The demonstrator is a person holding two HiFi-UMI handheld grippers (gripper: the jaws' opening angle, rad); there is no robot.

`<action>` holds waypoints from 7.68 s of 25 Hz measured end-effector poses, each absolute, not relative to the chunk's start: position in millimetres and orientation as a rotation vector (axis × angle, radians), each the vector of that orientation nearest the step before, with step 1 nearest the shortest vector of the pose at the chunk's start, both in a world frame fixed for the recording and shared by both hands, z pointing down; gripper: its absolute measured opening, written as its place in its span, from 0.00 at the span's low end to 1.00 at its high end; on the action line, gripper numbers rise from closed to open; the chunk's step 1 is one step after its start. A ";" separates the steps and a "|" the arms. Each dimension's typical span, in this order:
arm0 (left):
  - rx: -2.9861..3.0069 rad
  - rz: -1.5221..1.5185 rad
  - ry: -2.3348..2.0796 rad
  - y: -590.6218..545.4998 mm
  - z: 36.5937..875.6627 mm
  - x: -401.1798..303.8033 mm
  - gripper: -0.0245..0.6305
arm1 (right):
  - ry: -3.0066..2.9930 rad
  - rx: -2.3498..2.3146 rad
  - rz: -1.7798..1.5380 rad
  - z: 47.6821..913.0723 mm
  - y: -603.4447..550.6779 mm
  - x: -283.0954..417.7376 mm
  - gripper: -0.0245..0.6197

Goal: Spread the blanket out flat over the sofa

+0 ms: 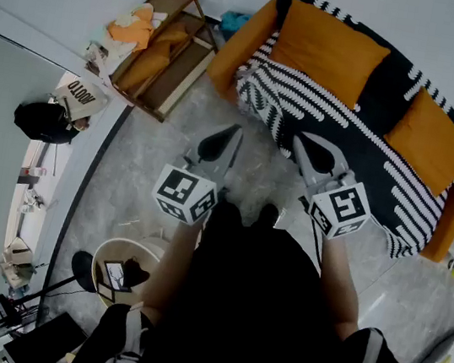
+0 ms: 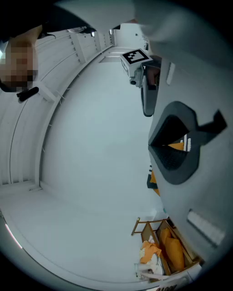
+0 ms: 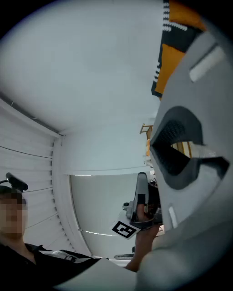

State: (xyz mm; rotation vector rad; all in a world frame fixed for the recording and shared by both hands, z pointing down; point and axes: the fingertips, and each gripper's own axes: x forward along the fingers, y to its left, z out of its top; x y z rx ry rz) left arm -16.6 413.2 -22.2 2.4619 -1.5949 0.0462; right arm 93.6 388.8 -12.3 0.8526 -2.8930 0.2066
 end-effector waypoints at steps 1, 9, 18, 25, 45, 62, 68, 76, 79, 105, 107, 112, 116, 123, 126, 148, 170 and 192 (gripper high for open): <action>2.461 0.052 -1.593 415.7 -22.1 -15.3 0.05 | -2.890 0.850 0.207 -11.3 392.4 94.1 0.04; 2.461 0.084 -1.577 423.0 -20.7 -0.8 0.05 | -2.910 0.851 0.245 -10.8 402.0 103.3 0.04; 2.435 0.139 -1.578 409.9 -8.6 11.0 0.05 | -2.891 0.842 0.259 -0.5 391.0 116.7 0.04; 2.421 0.158 -1.559 390.1 4.1 7.5 0.05 | -2.871 0.876 0.272 8.0 373.3 120.9 0.04; 2.488 0.214 -1.377 244.2 35.3 -72.0 0.05 | -2.754 1.014 0.300 20.1 251.5 40.1 0.04; 2.487 0.366 -1.055 136.4 134.4 -126.9 0.05 | -2.569 1.243 0.420 80.7 164.7 -26.9 0.04; 2.436 0.396 -0.981 128.0 175.0 -118.3 0.06 | -2.513 1.283 0.509 112.7 151.0 -22.6 0.04; 2.399 0.478 -0.950 117.6 235.7 -102.3 0.06 | -2.525 1.248 0.567 153.3 127.5 -16.2 0.04; 2.393 0.494 -0.973 104.0 251.9 -97.9 0.06 | -2.529 1.255 0.604 172.2 110.6 -9.5 0.04; 2.215 0.792 -1.099 -18.8 474.0 -75.0 0.12 | -2.511 1.004 0.885 368.8 0.6 38.8 0.04; 2.206 0.839 -1.107 -27.7 490.7 -77.6 0.13 | -2.504 0.987 0.884 377.3 -5.9 43.8 0.04; 2.169 0.958 -1.106 -36.1 536.8 -93.3 0.17 | -2.509 0.956 0.860 388.4 -14.7 47.4 0.04; 2.127 1.040 -1.132 -42.7 567.4 -111.6 0.22 | -2.516 0.929 0.862 392.0 -18.4 43.9 0.04; 2.080 1.164 -1.119 -52.5 605.3 -121.5 0.27 | -2.497 0.897 0.909 399.2 -13.3 43.5 0.04; 2.073 1.212 -1.085 -50.6 618.6 -121.8 0.27 | -2.490 0.898 0.945 399.1 -12.7 41.3 0.04; 2.082 1.265 -1.051 -39.8 609.9 -126.7 0.08 | -2.508 0.854 0.997 396.8 2.0 31.8 0.04; 2.081 1.209 -1.125 76.1 549.4 -155.8 0.07 | -2.535 0.836 0.895 351.4 84.0 31.9 0.04; 2.052 1.297 -0.846 126.4 599.6 -211.2 0.07 | -2.449 1.066 0.892 323.9 102.2 -39.0 0.04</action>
